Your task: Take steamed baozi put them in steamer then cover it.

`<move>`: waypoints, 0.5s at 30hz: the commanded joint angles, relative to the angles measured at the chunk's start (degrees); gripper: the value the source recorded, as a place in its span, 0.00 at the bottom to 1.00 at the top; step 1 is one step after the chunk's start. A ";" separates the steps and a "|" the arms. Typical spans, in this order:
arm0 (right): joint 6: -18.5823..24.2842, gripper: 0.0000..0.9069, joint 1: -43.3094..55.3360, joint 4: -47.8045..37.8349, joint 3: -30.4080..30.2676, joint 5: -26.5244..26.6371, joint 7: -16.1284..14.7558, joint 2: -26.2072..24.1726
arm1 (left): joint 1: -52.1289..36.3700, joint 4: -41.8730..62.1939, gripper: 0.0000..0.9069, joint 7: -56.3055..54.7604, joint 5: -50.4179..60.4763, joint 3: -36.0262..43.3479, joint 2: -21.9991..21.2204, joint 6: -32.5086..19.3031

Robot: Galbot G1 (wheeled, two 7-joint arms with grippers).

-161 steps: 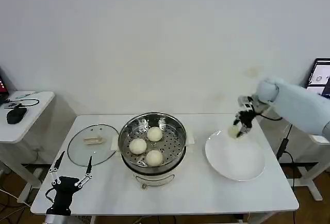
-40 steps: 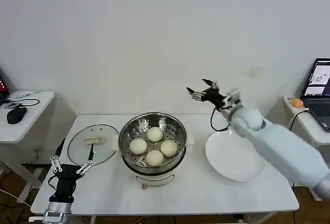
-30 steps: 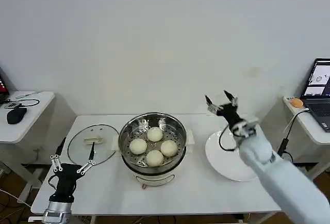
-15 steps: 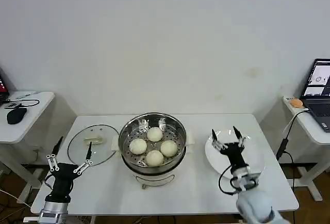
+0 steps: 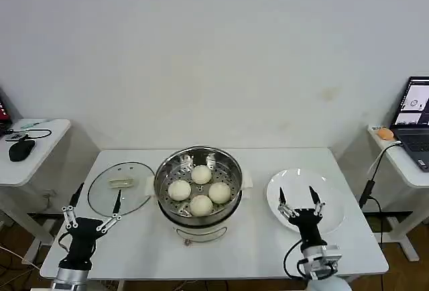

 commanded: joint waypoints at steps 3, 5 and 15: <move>-0.44 1.00 -3.11 0.78 1.43 -2.61 0.30 2.56 | 1.76 0.27 1.00 0.37 -0.34 -0.57 0.29 -0.77; -0.40 1.00 -2.90 0.78 1.38 -2.56 0.24 2.51 | 1.80 0.28 1.00 0.39 -0.40 -0.64 0.34 -0.80; 1.34 1.00 -3.23 1.09 0.98 -3.28 -1.14 2.58 | 1.43 0.45 1.00 0.33 -0.34 -0.43 0.17 -0.96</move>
